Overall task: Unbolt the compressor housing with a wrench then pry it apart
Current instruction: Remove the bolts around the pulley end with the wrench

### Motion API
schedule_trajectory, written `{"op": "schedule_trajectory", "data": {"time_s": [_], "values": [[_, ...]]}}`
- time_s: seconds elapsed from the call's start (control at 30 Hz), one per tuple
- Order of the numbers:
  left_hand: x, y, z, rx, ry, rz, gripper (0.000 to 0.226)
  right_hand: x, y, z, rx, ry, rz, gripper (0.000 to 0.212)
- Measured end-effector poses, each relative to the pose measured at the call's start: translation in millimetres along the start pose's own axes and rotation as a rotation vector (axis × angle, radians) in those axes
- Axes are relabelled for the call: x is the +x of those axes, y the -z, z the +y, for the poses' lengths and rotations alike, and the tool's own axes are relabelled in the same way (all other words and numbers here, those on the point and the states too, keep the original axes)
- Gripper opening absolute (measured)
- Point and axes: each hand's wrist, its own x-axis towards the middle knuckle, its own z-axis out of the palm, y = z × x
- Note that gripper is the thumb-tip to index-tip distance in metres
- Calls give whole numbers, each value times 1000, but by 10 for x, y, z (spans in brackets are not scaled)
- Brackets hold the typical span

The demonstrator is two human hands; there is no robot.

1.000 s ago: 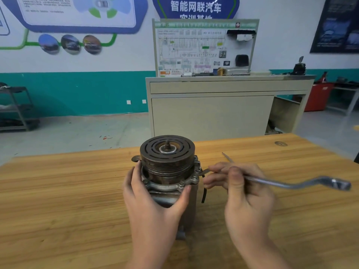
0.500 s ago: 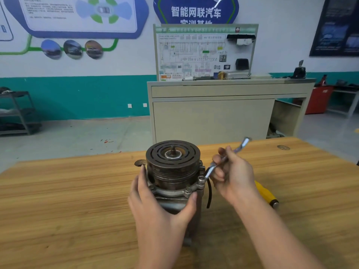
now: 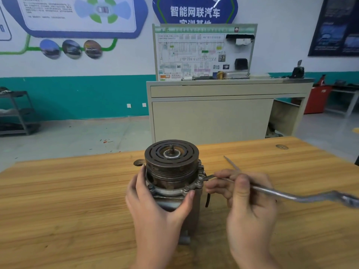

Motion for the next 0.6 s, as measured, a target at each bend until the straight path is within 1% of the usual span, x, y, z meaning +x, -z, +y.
{"op": "schedule_trajectory", "data": {"time_s": [0.07,0.13,0.17,0.2,0.23,0.3,0.33,0.37,0.4,0.43,0.47,0.5,0.53,0.57,0.6], "values": [[4,-2,-15,9,-2,0,113,-87,-18,31,-153,120,-81,11],[1,0,-13,6,7,-16,112,-181,-19,91,-344,255,-185,16],[-2,3,-13,13,8,-22,113,-219,-26,121,-384,292,-206,18],[-2,4,-17,34,3,-22,115,-248,-36,139,-362,296,-192,19],[-1,4,-21,63,-4,-19,117,-257,-54,140,-282,265,-143,18],[7,8,-7,110,-4,-36,125,-181,-63,140,-55,127,52,19],[12,12,-2,124,-6,-49,129,-102,-52,149,37,15,178,22],[18,14,-3,138,-14,-56,130,7,-35,178,123,-138,278,26],[21,20,-6,156,-21,-62,130,145,-15,232,207,-329,337,28],[22,28,-7,173,-25,-70,130,297,0,299,271,-536,351,27],[23,33,-9,187,-28,-79,129,433,13,369,324,-735,319,27],[25,35,-14,196,-33,-84,127,547,31,419,377,-883,262,27],[24,31,-14,199,-37,-84,125,646,41,447,421,-969,222,29],[20,29,-13,197,-40,-83,122,705,55,438,456,-976,200,30],[21,25,-20,190,-40,-81,121,731,74,406,483,-928,190,31]]}}
